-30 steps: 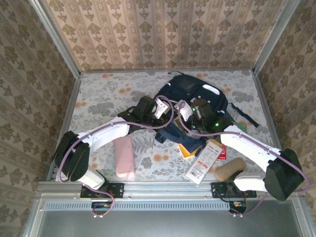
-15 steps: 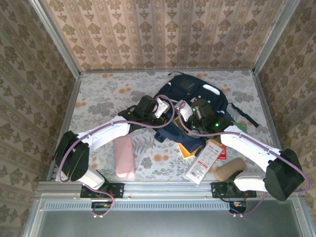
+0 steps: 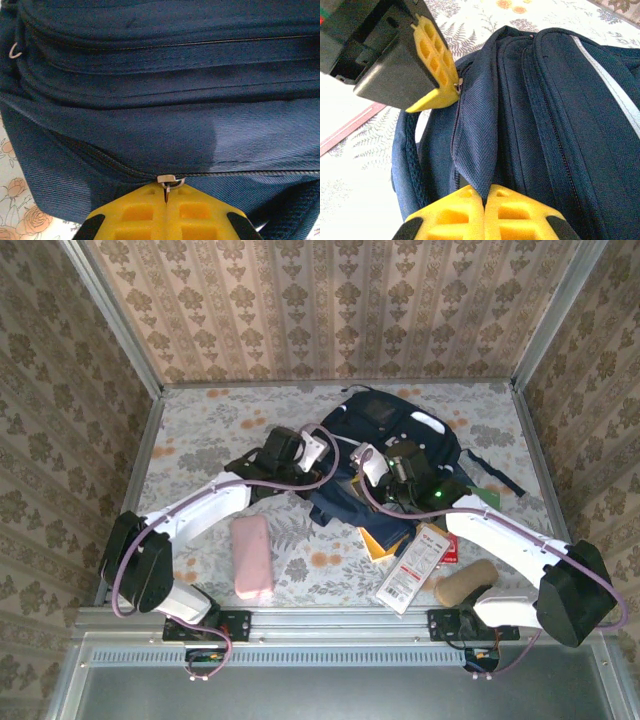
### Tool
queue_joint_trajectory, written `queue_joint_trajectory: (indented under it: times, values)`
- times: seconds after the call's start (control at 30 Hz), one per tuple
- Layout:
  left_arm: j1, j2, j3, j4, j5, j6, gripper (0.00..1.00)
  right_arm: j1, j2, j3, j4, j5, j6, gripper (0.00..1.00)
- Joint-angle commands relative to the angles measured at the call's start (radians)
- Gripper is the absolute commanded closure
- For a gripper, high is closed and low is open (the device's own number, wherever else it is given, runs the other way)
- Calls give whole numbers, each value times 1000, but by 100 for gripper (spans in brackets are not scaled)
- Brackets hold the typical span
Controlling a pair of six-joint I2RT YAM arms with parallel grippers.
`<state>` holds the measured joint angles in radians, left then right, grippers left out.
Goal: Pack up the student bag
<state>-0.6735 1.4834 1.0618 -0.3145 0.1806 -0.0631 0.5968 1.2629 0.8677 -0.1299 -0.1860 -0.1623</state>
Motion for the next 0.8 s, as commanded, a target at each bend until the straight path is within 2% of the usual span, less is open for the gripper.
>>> queue_joint_trajectory:
  times: [0.0,0.3,0.4,0.6,0.7,0.77]
  values:
    - [87,15,8,-49,-75,-17,100,14,-72,-7,31,-9,-33,100]
    - [178,104,77,-57,-10,-18,100,51,-91,-31,32,-15,-88,100]
    - [208,104,76,-15,140,-98,100,67,-78,-32,31,-8,-103,100]
    - [191,87,68,104,376,-307,100,80,-34,-30,58,20,-100,100]
    - [187,80,88,61,363,-313,100,81,-31,-28,61,38,-98,100]
    - [191,79,110,-19,305,-260,100,81,-37,-29,60,47,-105,100]
